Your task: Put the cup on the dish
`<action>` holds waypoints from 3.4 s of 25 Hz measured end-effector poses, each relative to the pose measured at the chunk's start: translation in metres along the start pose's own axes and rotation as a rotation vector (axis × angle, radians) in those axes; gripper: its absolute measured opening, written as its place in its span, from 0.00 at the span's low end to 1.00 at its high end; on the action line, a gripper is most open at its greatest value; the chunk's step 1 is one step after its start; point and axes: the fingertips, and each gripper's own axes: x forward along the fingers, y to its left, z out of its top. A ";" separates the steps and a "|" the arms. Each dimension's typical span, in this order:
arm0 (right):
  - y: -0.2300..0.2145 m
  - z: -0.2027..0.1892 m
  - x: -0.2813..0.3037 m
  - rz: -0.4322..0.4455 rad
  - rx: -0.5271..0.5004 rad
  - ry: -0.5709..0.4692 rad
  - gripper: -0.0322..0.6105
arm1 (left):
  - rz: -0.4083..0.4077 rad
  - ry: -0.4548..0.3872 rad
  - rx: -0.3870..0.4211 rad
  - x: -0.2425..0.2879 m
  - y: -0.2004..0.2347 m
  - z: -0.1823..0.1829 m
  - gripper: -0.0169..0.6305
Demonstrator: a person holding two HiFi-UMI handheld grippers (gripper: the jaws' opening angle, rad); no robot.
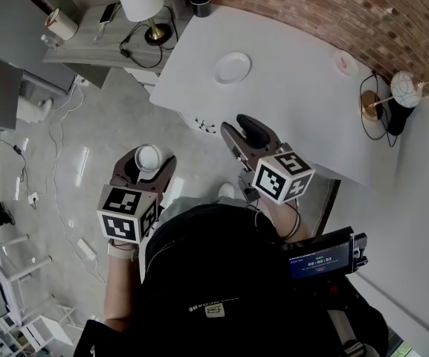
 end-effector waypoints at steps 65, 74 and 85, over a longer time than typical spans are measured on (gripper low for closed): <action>-0.128 0.078 0.137 -0.500 0.132 -0.128 0.34 | -0.412 0.109 0.256 0.221 0.155 0.118 0.43; -0.128 0.079 0.137 -0.605 0.156 -0.164 0.34 | -0.521 0.132 0.331 0.253 0.155 0.118 0.43; -0.135 0.086 0.124 -0.640 0.154 -0.187 0.34 | -0.590 0.153 0.422 0.286 0.112 0.113 0.43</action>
